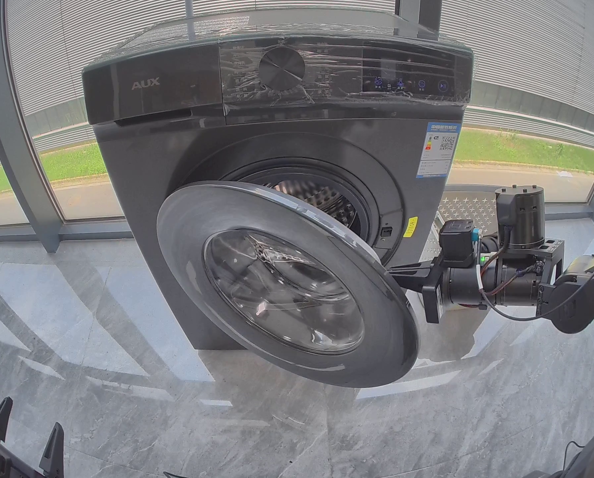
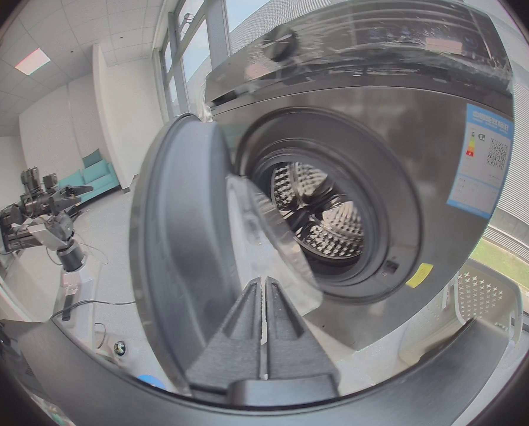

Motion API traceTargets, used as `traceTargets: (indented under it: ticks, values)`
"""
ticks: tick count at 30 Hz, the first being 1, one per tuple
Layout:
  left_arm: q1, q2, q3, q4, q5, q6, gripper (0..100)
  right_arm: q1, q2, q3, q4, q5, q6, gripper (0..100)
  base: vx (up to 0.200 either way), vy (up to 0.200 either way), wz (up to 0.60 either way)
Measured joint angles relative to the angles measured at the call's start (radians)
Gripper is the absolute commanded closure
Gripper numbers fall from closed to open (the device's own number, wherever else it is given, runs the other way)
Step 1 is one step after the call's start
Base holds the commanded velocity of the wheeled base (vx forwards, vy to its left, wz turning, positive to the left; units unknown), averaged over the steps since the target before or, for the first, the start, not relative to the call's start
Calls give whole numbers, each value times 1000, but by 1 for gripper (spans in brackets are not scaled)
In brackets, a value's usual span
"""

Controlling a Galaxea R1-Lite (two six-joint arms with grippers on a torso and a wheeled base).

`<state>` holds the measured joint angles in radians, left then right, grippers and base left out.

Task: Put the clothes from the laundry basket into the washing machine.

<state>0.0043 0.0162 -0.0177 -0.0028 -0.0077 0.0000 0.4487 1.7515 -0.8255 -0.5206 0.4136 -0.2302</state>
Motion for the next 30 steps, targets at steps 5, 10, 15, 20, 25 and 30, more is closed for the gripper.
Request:
traceTargets:
  ticks: [5,10,15,20,25,30]
  values:
    - [0,0,0,0,0,-1,0,63,-16,27,0,10,-3,100,0,0,0]
    - [0,0,0,0,0,-1,0,156,-20,31,0,19,-3,100,0,0,0]
    - [0,0,0,0,0,-1,0,258,1,25,-1,29,-3,100,0,0,0]
    - [0,0,0,0,0,-1,0,373,29,-10,-4,71,-3,100,0,0,0]
    - [0,0,0,0,1,-1,0,444,46,-42,-38,96,-3,100,0,0,0]
    - [0,0,0,0,1,-1,0,444,39,-44,-46,89,0,100,0,0,0]
